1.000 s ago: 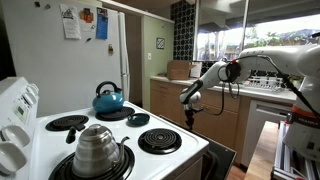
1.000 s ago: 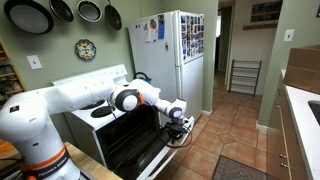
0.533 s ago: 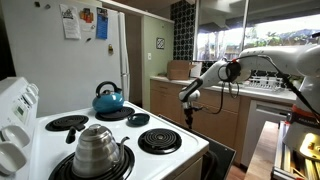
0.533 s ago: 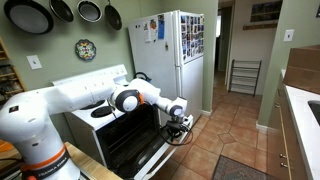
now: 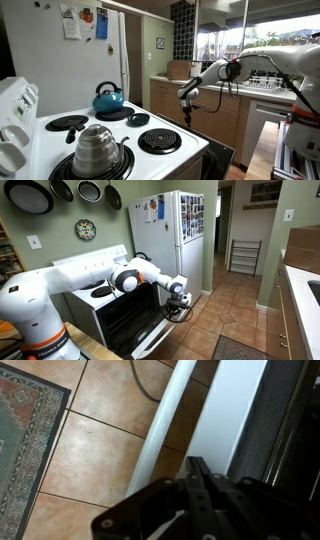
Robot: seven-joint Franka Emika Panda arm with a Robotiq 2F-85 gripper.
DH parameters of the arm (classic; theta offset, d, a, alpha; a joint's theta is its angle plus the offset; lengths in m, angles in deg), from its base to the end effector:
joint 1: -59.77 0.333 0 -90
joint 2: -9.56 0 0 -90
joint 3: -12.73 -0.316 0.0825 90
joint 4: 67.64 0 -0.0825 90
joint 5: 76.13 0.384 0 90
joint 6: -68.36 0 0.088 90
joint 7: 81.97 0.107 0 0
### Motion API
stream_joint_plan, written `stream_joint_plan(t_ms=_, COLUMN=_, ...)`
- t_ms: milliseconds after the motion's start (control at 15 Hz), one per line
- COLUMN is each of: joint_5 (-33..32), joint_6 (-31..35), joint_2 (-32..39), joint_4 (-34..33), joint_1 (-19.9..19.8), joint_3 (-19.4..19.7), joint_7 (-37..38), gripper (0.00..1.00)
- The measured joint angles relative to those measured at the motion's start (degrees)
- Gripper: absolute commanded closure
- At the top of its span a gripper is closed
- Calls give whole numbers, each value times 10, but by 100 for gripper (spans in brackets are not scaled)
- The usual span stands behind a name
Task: Close the oven door fully
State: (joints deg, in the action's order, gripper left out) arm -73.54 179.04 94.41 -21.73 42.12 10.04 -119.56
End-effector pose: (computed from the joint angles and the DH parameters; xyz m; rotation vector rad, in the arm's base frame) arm 0.6863 -0.1937 -0.0391 -2.8368 -0.4827 0.3954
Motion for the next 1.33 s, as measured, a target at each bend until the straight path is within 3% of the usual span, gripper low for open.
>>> stream_joint_plan(t_ms=600, joint_5=1, joint_6=-71, joint_2=0, joint_4=-37, joint_1=12, joint_3=-14, joint_7=-12, gripper=96)
stream_joint_plan(t_ms=1333, joint_5=-3, joint_6=-141, joint_2=-37, joint_4=-39, joint_1=68, joint_3=-13, joint_7=0, gripper=98)
